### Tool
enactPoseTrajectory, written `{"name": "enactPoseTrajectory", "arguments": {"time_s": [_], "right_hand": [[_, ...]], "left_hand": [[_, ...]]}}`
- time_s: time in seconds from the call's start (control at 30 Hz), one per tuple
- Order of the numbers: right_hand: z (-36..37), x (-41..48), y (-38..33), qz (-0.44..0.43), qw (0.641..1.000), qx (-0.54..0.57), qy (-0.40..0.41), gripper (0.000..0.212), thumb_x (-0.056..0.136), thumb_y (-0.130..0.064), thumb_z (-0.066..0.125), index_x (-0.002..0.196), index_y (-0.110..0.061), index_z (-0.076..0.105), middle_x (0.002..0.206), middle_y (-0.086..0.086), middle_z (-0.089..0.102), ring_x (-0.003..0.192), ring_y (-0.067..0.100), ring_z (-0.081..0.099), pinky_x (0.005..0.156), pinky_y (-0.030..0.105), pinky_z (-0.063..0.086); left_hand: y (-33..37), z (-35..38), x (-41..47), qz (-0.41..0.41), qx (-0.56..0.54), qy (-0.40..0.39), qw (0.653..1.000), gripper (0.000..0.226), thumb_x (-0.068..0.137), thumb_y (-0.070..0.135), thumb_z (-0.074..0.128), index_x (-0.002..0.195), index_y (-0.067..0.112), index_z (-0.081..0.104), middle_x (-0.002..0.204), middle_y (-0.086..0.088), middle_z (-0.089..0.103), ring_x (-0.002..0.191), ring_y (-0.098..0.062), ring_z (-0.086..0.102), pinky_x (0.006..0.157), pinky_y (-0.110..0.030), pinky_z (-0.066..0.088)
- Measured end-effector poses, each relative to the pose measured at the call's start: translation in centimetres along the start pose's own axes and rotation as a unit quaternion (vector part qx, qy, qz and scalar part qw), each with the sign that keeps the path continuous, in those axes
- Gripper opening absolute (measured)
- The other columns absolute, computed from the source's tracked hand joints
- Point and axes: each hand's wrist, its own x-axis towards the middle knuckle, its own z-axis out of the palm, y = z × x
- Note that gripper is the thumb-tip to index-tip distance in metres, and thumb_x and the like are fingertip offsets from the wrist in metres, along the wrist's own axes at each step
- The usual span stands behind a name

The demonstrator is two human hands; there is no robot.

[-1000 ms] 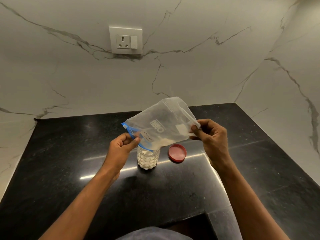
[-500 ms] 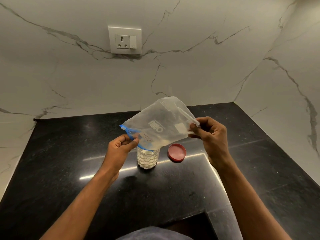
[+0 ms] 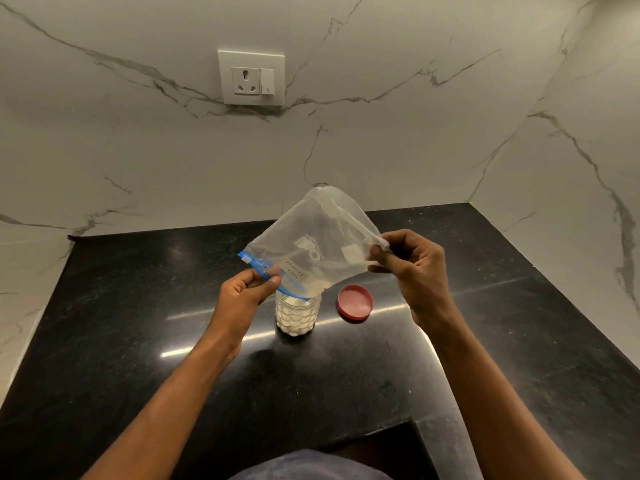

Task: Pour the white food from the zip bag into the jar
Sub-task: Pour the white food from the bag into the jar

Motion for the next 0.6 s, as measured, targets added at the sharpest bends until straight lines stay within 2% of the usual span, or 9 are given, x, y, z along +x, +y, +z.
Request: {"name": "enactPoseTrajectory", "arguments": {"time_s": [0.1, 0.2, 0.3, 0.37, 0.43, 0.5, 0.53, 0.6], "right_hand": [[0.5, 0.3, -0.4, -0.007, 1.0, 0.014, 0.016, 0.011, 0.093, -0.002, 0.072, 0.1, -0.01, 0.072, 0.097, 0.005, 0.078, 0.094, 0.027, 0.078, 0.074, 0.034, 0.065], [0.9, 0.4, -0.6, -0.019, 1.0, 0.012, 0.008, 0.018, 0.093, -0.006, 0.075, 0.106, -0.018, 0.071, 0.1, 0.002, 0.078, 0.097, 0.029, 0.077, 0.075, 0.034, 0.066], [0.7, 0.7, -0.5, 0.022, 0.995, 0.09, 0.036, 0.055, 0.085, -0.012, 0.084, 0.131, -0.027, 0.058, 0.11, 0.005, 0.077, 0.104, 0.028, 0.076, 0.079, 0.033, 0.064], [0.6, 0.6, 0.3, 0.079, 0.991, 0.105, 0.009, 0.084, 0.076, -0.016, 0.09, 0.147, -0.027, 0.045, 0.121, 0.004, 0.074, 0.112, 0.026, 0.073, 0.087, 0.039, 0.063], [0.9, 0.3, 1.6, 0.129, 0.986, 0.1, -0.019, 0.102, 0.07, -0.015, 0.092, 0.155, -0.026, 0.036, 0.116, -0.002, 0.076, 0.112, 0.025, 0.073, 0.094, 0.047, 0.061], [0.9, 0.2, 2.5, 0.162, 0.978, 0.131, -0.001, 0.104, 0.068, -0.012, 0.091, 0.155, -0.025, 0.037, 0.098, -0.003, 0.08, 0.107, 0.028, 0.075, 0.095, 0.051, 0.061], [0.9, 0.2, 2.8, 0.172, 0.972, 0.157, 0.018, 0.099, 0.067, -0.01, 0.091, 0.152, -0.024, 0.041, 0.097, 0.0, 0.08, 0.106, 0.029, 0.076, 0.094, 0.051, 0.061], [1.1, 0.2, 3.3, 0.188, 0.965, 0.181, 0.039, 0.081, 0.068, -0.012, 0.091, 0.14, -0.017, 0.055, 0.108, 0.008, 0.078, 0.107, 0.03, 0.076, 0.091, 0.048, 0.063]], "left_hand": [[-0.1, 0.0, 0.0, -0.003, 0.005, 0.0, 1.0, 0.018, 0.098, 0.015, 0.07, 0.111, 0.026, 0.076, 0.107, 0.012, 0.082, 0.099, 0.0, 0.076, 0.07, -0.011, 0.058], [-0.2, 0.0, 0.0, -0.01, 0.005, 0.003, 1.0, 0.017, 0.099, 0.017, 0.069, 0.11, 0.028, 0.076, 0.107, 0.014, 0.082, 0.099, 0.002, 0.075, 0.081, -0.021, 0.052], [-0.4, 0.1, 0.1, -0.015, 0.006, 0.012, 1.0, 0.017, 0.098, 0.018, 0.07, 0.11, 0.028, 0.076, 0.106, 0.015, 0.082, 0.097, 0.001, 0.075, 0.084, -0.026, 0.05], [-0.6, 0.0, 0.1, -0.02, 0.007, 0.014, 1.0, 0.017, 0.098, 0.018, 0.07, 0.11, 0.029, 0.077, 0.106, 0.014, 0.082, 0.098, -0.001, 0.075, 0.085, -0.027, 0.05], [-0.7, -0.1, 0.2, -0.029, 0.006, 0.016, 0.999, 0.017, 0.098, 0.02, 0.071, 0.111, 0.029, 0.078, 0.107, 0.012, 0.082, 0.103, -0.005, 0.074, 0.087, -0.029, 0.05], [-0.8, -0.1, 0.2, -0.037, 0.0, 0.02, 0.999, 0.017, 0.097, 0.02, 0.071, 0.111, 0.027, 0.078, 0.107, 0.011, 0.082, 0.109, -0.011, 0.072, 0.088, -0.032, 0.05], [-0.9, -0.2, 0.2, -0.04, -0.002, 0.021, 0.999, 0.017, 0.097, 0.021, 0.072, 0.111, 0.027, 0.079, 0.107, 0.01, 0.082, 0.111, -0.014, 0.071, 0.089, -0.033, 0.051], [-0.9, -0.2, 0.2, -0.046, -0.004, 0.018, 0.999, 0.016, 0.097, 0.021, 0.072, 0.11, 0.027, 0.078, 0.106, 0.01, 0.082, 0.112, -0.016, 0.07, 0.091, -0.035, 0.051]]}}
